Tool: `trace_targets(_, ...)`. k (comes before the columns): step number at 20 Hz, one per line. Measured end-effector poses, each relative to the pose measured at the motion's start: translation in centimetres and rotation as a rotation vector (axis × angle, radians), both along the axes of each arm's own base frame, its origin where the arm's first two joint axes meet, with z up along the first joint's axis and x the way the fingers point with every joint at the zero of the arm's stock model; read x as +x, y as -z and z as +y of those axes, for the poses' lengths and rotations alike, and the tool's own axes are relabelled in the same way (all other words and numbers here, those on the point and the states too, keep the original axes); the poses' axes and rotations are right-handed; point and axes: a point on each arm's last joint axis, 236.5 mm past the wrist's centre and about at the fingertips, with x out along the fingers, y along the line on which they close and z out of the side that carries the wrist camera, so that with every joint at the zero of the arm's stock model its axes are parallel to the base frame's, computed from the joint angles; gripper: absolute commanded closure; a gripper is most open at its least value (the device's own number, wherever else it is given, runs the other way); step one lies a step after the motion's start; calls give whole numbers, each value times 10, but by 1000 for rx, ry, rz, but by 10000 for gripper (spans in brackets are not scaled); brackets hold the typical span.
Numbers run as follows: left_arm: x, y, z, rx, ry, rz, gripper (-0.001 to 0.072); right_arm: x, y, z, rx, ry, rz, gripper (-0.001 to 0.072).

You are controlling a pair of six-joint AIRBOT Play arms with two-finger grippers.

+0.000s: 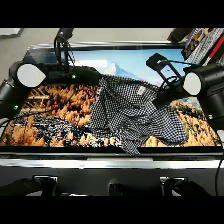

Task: Fold the clothes and pants, and hang the long-sleeved shirts on hangers.

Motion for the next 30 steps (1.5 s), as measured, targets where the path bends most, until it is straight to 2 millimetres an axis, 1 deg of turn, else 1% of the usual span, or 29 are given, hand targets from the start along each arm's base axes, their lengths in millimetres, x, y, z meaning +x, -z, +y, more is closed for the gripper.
trace_targets(4, -2, -11, -1, -17, -3, -3, 689, 2, 4, 5, 21, 6, 8, 683)
trace_targets(7, -2, -13, -1, -25, -4, 0, 689, 2, 8, 12, 48, 7, 24, 683)
trace_targets(9, -3, -14, -3, -28, -3, 3, 689, 2, 10, 14, 61, 10, 29, 683)
trace_targets(12, -5, -6, -11, -26, 9, 21, 689, -4, 14, 15, 67, 19, 60, 683)
trace_targets(15, -7, 9, -25, -8, 34, 44, 690, -16, 13, 10, 59, 30, 94, 683)
trace_targets(17, -8, 19, -36, -2, 51, 52, 689, -23, 8, 8, 61, 35, 99, 683)
trace_targets(21, -13, 32, -63, -5, 85, 52, 690, -36, 3, 5, 70, 51, 117, 683)
trace_targets(24, -19, 41, -80, -2, 112, 56, 689, -39, 2, 4, 73, 60, 121, 683)
trace_targets(27, -30, 47, -96, 6, 149, 58, 689, -40, 1, 5, 77, 60, 120, 683)
trace_targets(30, -43, 47, -109, 8, 185, 51, 689, -37, 0, 6, 82, 58, 108, 683)
